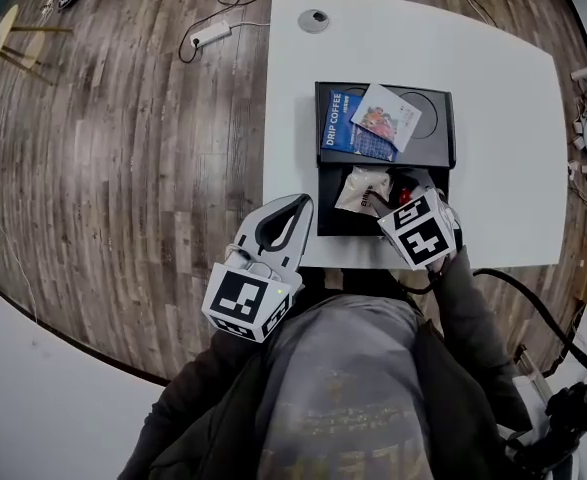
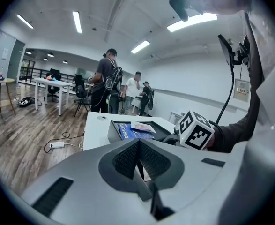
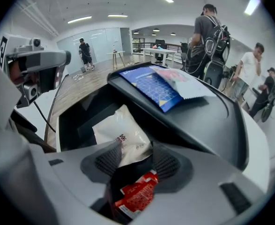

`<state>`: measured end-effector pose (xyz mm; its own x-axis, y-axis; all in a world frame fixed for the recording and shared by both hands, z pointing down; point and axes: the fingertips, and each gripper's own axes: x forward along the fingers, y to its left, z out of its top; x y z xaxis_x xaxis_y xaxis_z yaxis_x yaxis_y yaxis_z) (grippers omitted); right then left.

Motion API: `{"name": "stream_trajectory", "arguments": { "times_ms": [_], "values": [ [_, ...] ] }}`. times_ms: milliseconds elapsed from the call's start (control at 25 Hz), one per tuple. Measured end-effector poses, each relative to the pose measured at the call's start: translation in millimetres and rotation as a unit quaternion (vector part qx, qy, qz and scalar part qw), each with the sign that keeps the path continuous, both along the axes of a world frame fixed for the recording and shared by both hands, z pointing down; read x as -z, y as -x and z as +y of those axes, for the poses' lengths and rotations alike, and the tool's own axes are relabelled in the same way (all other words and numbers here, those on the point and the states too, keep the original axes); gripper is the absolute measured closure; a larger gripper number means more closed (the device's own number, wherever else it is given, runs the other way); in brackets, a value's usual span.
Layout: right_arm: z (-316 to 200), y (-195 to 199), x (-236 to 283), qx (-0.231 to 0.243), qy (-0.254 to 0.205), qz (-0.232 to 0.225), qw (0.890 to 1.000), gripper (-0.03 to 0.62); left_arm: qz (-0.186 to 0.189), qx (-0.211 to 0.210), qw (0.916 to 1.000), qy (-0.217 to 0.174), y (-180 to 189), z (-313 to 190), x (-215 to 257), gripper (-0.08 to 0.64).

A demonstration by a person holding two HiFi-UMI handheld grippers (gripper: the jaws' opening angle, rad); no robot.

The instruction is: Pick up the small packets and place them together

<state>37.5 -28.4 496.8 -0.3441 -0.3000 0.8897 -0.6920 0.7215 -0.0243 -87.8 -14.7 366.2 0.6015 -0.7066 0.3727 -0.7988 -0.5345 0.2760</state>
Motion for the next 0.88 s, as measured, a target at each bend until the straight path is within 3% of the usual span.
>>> {"name": "stream_trajectory", "arguments": {
  "times_ms": [80,200,440,680,880],
  "values": [
    [3,2,1,0.005,-0.003,-0.001,1.000,0.441,0.002,-0.002,1.0000,-0.002,-1,0,1,0.558],
    [8,6,2,0.009,-0.004,-0.008,1.000,0.488,0.004,-0.004,1.0000,-0.008,-1,2,5,0.560],
    [12,16,26,0.014,-0.030,-0.025,0.999,0.506,0.008,-0.006,0.9997,-0.022,-1,9,10,0.560],
    [20,30,84,0.022,-0.078,-0.056,0.995,0.508,0.013,-0.001,0.9994,-0.032,3,27,20,0.558],
    [31,39,70,0.043,-0.057,-0.063,0.995,0.508,0.012,0.004,0.9990,-0.044,0,23,24,0.559]
  ]
}}
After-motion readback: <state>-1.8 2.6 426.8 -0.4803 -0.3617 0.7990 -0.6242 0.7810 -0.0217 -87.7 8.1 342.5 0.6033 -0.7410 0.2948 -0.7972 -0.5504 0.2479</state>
